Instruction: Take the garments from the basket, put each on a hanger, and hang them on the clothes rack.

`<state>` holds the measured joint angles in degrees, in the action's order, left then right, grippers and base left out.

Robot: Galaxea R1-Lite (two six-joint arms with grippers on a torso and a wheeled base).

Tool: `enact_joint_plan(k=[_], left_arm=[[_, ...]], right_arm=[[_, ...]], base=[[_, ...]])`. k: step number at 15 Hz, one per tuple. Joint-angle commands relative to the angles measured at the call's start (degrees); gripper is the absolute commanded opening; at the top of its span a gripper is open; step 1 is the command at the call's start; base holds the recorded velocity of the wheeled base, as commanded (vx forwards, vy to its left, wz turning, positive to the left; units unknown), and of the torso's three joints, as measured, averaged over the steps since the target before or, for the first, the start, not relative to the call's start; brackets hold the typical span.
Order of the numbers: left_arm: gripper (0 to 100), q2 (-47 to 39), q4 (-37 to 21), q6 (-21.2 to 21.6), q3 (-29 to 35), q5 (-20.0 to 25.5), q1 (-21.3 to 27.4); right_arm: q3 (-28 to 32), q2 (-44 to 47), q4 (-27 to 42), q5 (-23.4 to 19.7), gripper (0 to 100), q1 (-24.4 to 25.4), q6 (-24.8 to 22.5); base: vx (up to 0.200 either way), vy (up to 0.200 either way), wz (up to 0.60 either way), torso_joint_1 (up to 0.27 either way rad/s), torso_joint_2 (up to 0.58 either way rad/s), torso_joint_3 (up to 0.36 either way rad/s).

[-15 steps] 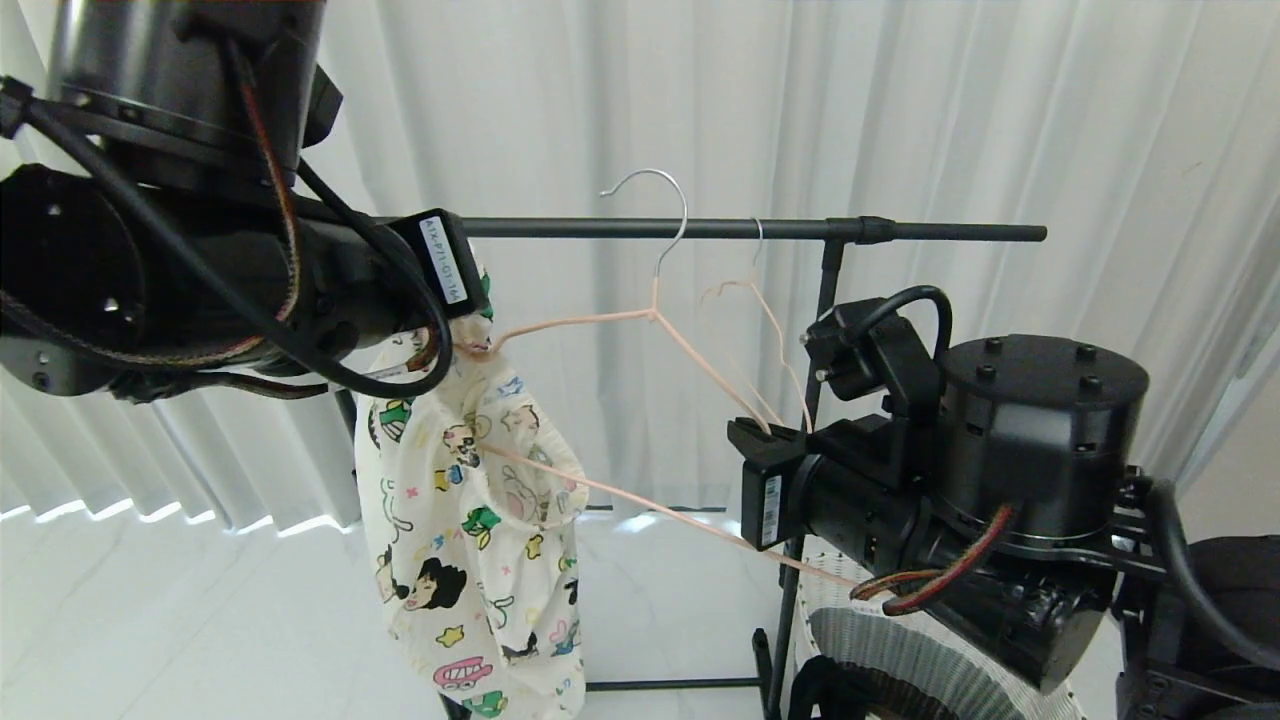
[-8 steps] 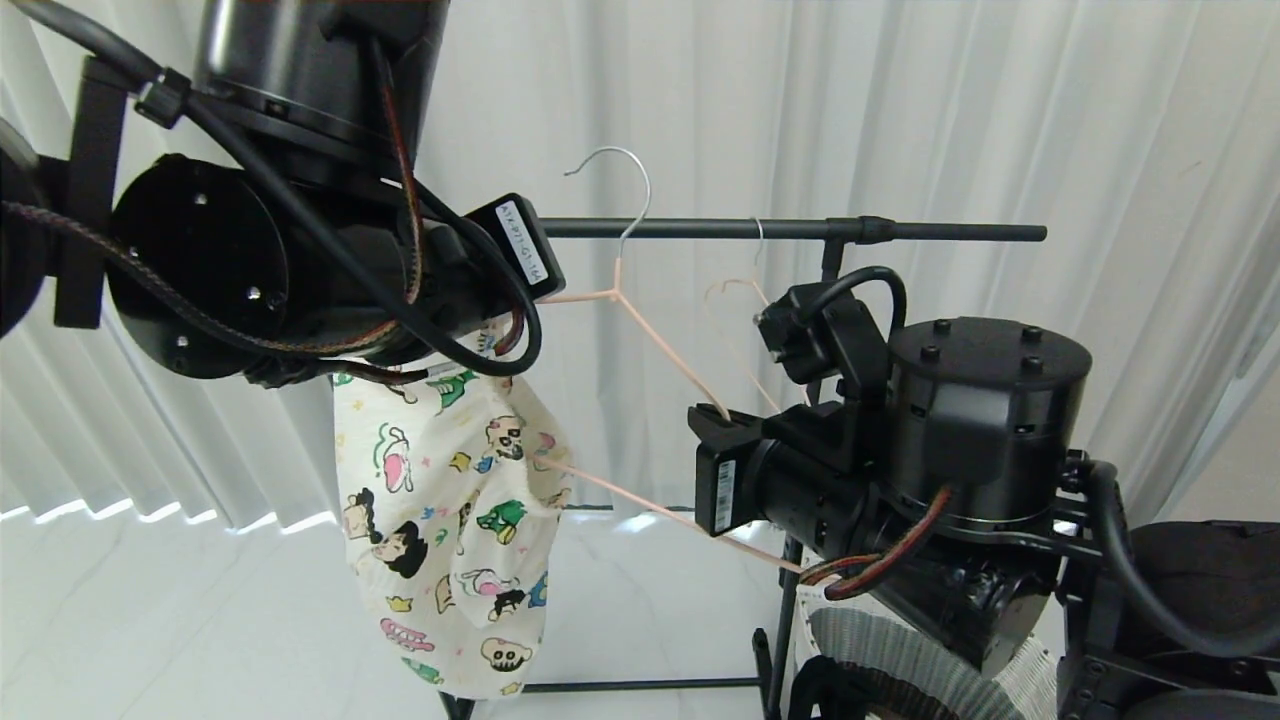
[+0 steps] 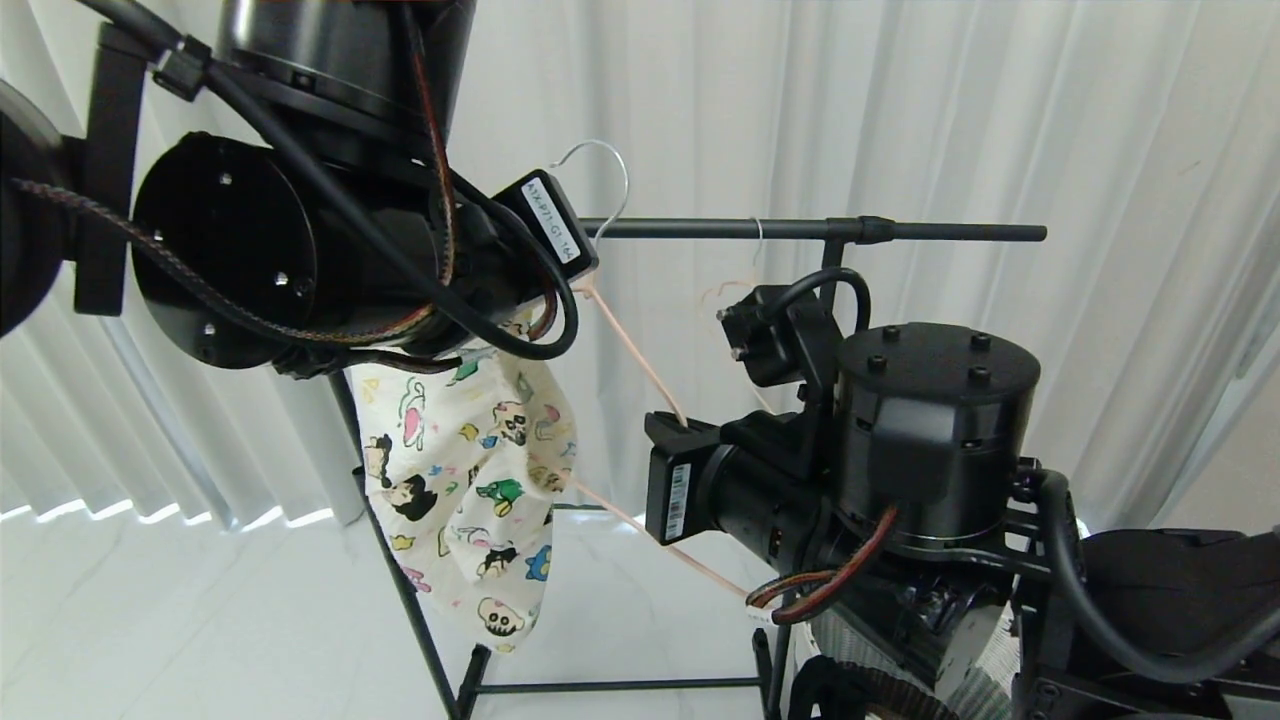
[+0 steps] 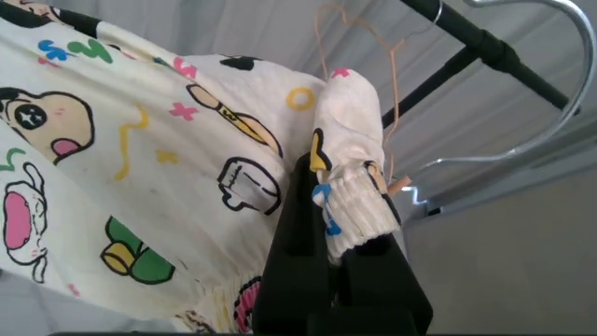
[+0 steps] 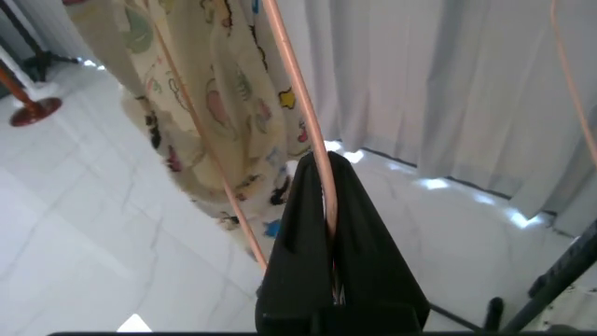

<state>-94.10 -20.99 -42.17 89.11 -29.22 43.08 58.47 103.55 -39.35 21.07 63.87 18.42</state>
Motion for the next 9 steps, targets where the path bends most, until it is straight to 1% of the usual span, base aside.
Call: enact_joint_plan(k=[1, 2, 3, 4, 7, 8, 9], left_arm=[[0, 0.76, -0.1, 1.47, -0.17, -0.05, -0.02], [0, 2.69, -0.1, 6.66, -0.87, 0.13, -0.45], [0, 3.92, -0.1, 10.53, -1.84, 0.48, -1.07], [0, 5.07, -0.1, 13.08, -2.8, 0.83, -1.51], [0, 7.88, -0.01, 16.68, -6.94, 4.7, -1.51], [0, 9.64, 0.43, 20.72, -9.31, 6.98, -1.86], [0, 10.34, 0.95, 23.53, -10.19, 8.57, -3.0]], right_arm=[[-0.28, -0.28, -0.11, 0.03, 0, -0.15, 1.36], [-1.07, -0.89, -0.11, 0.03, 0, -0.5, 2.85], [-1.51, -1.24, -0.11, 0.03, 0, -0.67, 3.2], [-1.6, -1.42, -0.11, -0.06, 0, -0.67, 3.2], [-1.6, -1.33, -0.2, -0.15, 0, -0.32, 3.2], [-2.22, -1.33, -0.2, -0.24, 0, -0.06, 2.94], [-3.27, -1.51, -0.2, -0.32, 0, -0.06, 2.59]], base=[[0.0, 0.0, 0.0, 0.0, 0.0, 0.0], [0.0, 0.0, 0.0, 0.0, 0.0, 0.0], [0.0, 0.0, 0.0, 0.0, 0.0, 0.0], [0.0, 0.0, 0.0, 0.0, 0.0, 0.0], [0.0, 0.0, 0.0, 0.0, 0.0, 0.0], [0.0, 0.0, 0.0, 0.0, 0.0, 0.0], [0.0, 0.0, 0.0, 0.0, 0.0, 0.0]])
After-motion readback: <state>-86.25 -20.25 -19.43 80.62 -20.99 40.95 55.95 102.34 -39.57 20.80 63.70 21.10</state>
